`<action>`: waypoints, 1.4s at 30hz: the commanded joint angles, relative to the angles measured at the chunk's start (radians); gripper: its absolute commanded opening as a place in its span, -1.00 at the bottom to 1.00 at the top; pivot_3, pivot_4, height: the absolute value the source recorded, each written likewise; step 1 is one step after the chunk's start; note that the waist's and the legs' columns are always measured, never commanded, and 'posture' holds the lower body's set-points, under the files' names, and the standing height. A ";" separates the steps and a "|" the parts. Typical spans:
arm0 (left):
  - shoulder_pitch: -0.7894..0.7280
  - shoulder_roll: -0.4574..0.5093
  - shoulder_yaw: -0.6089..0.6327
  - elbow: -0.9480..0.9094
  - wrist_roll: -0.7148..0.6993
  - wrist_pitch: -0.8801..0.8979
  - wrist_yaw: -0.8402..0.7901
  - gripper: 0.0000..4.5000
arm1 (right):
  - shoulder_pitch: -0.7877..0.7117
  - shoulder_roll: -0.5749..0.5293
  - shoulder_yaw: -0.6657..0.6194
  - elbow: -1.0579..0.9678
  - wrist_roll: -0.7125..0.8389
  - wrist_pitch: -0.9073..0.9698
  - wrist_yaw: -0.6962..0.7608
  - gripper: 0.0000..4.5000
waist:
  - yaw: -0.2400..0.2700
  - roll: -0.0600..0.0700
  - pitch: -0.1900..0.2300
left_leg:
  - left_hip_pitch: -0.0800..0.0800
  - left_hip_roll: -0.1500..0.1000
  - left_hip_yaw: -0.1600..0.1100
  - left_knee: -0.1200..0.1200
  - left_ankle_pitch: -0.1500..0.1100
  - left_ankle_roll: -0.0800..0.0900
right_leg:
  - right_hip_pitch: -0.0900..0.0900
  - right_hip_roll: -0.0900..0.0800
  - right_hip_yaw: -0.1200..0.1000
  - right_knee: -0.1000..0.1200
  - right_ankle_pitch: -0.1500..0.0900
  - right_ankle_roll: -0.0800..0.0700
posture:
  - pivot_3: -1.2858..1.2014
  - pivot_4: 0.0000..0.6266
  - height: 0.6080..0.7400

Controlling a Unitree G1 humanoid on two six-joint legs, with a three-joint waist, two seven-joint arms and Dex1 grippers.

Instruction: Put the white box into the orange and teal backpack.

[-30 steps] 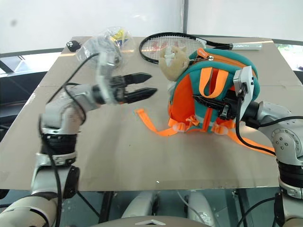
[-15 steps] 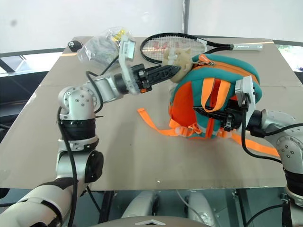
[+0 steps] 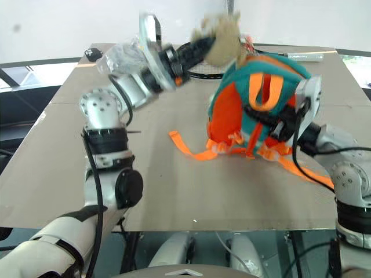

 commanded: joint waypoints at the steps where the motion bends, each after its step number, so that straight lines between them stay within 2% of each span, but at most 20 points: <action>1: -0.056 0.024 0.080 -0.024 -0.089 -0.037 0.021 -1.00 | -0.130 0.030 -0.144 0.003 0.169 -0.030 -0.108 -1.00 | -0.001 0.004 0.002 | -0.001 0.000 0.000 0.000 0.000 0.000 | 0.000 0.000 0.001 0.001 0.000 0.000 | 0.03 -0.52 1.00; 4: -0.032 0.043 0.072 -0.063 -0.097 -0.027 0.031 -1.00 | -0.118 0.005 -0.124 0.013 0.125 -0.021 -0.092 -1.00 | 0.002 0.004 0.002 | -0.006 0.001 0.001 0.003 0.000 0.000 | 0.000 0.001 0.000 0.001 0.000 0.000 | 0.03 -0.52 1.00; 6: 0.013 0.051 0.070 -0.080 -0.091 -0.026 0.051 -1.00 | -0.065 -0.014 -0.077 0.034 0.040 -0.031 -0.080 -1.00 | 0.005 0.004 0.002 | -0.010 0.001 0.004 0.004 0.000 0.000 | -0.001 0.001 0.000 0.001 0.000 0.000 | 0.03 -0.52 1.00; 10: 0.120 0.068 0.048 -0.141 -0.085 -0.016 0.081 -1.00 | -0.003 -0.006 -0.038 0.067 -0.028 -0.044 -0.086 -1.00 | 0.009 0.004 0.002 | -0.012 -0.001 0.006 0.004 -0.002 0.004 | -0.002 0.001 0.002 0.002 0.000 0.000 | 0.03 -0.52 1.00; 15: 0.243 0.128 0.061 -0.217 -0.110 0.030 0.128 -1.00 | -0.011 0.010 -0.004 0.146 -0.165 -0.062 -0.188 -1.00 | 0.007 0.004 0.002 | -0.012 -0.002 0.000 0.004 -0.002 0.005 | -0.002 0.000 -0.001 0.000 0.000 0.001 | 0.03 -0.52 1.00; 20: 0.331 0.218 0.112 -0.246 -0.145 0.062 0.173 -1.00 | -0.055 0.052 -0.033 0.180 -0.188 -0.078 -0.266 -1.00 | 0.003 0.004 0.002 | 0.000 0.000 -0.001 0.001 -0.001 0.003 | 0.004 0.000 0.000 0.000 0.000 0.001 | 0.03 -0.52 1.00; 26: 0.513 0.289 0.169 -0.292 -0.208 0.071 0.235 -1.00 | -0.120 0.096 -0.074 0.244 -0.221 -0.095 -0.383 -1.00 | -0.008 0.005 0.002 | 0.003 0.000 0.001 0.000 -0.001 0.003 | 0.004 0.001 0.004 0.000 0.000 0.001 | 0.03 -0.52 1.00; 33: 0.659 0.306 0.258 -0.233 -0.277 -0.023 0.306 -1.00 | -0.176 0.114 -0.118 0.326 -0.254 -0.136 -0.473 -1.00 | -0.012 0.005 0.002 | 0.003 -0.001 0.000 0.000 -0.001 0.003 | 0.004 0.000 0.004 0.000 0.000 0.001 | 0.03 -0.52 1.00; 37: 0.724 0.326 0.269 -0.192 -0.253 -0.085 0.315 -1.00 | -0.207 0.120 -0.150 0.365 -0.250 -0.156 -0.512 -1.00 | -0.021 0.005 0.002 | 0.003 -0.001 0.000 0.000 -0.001 0.003 | 0.004 0.000 0.005 0.000 0.000 0.001 | 0.03 -0.52 1.00; 42: 0.709 0.325 0.316 -0.134 -0.301 -0.185 0.354 -1.00 | -0.228 0.107 -0.154 0.380 -0.251 -0.174 -0.535 -1.00 | -0.021 0.005 0.002 | 0.003 -0.001 0.000 -0.001 -0.001 0.003 | 0.003 0.001 0.005 0.000 0.000 0.001 | 0.03 -0.52 1.00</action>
